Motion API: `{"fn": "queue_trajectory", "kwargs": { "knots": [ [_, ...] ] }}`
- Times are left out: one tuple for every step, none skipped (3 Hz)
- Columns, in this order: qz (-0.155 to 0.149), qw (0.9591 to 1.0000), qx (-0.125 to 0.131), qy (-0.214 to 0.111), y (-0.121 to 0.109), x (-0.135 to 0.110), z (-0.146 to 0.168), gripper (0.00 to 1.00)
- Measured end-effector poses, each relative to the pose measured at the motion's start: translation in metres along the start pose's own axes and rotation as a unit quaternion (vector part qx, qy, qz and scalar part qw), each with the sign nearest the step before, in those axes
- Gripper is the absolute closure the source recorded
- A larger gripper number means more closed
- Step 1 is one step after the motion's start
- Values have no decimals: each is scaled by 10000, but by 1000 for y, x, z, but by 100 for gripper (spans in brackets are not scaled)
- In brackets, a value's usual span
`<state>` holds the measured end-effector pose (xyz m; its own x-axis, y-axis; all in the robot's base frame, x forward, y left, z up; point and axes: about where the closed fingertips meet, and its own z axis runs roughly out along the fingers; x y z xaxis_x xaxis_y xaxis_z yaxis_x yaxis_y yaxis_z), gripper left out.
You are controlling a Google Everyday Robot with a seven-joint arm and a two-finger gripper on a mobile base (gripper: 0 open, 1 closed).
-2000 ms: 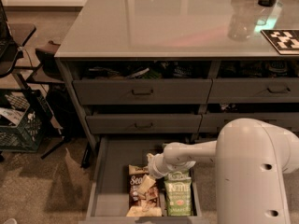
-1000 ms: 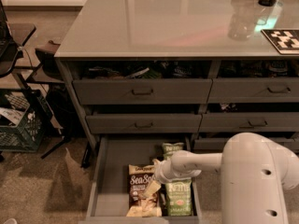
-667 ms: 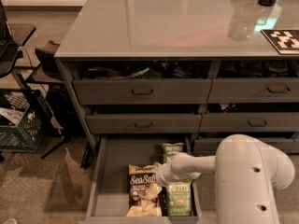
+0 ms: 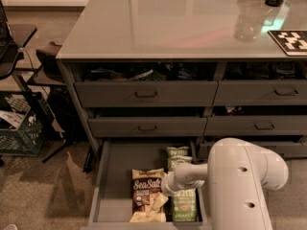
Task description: Pick brown chip bag from bottom drawer and place on counter
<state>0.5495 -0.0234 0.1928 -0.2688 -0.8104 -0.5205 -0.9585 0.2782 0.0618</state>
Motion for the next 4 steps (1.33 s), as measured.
{"fn": "queue_trajectory", "kwargs": {
  "knots": [
    [65,9997,-205,71,2,7,23,0],
    [45,9978,-574,313,13,11,68,0],
    [41,9978,-576,314,13,10,69,0],
    [41,9978,-577,314,13,10,69,19]
  ]
}}
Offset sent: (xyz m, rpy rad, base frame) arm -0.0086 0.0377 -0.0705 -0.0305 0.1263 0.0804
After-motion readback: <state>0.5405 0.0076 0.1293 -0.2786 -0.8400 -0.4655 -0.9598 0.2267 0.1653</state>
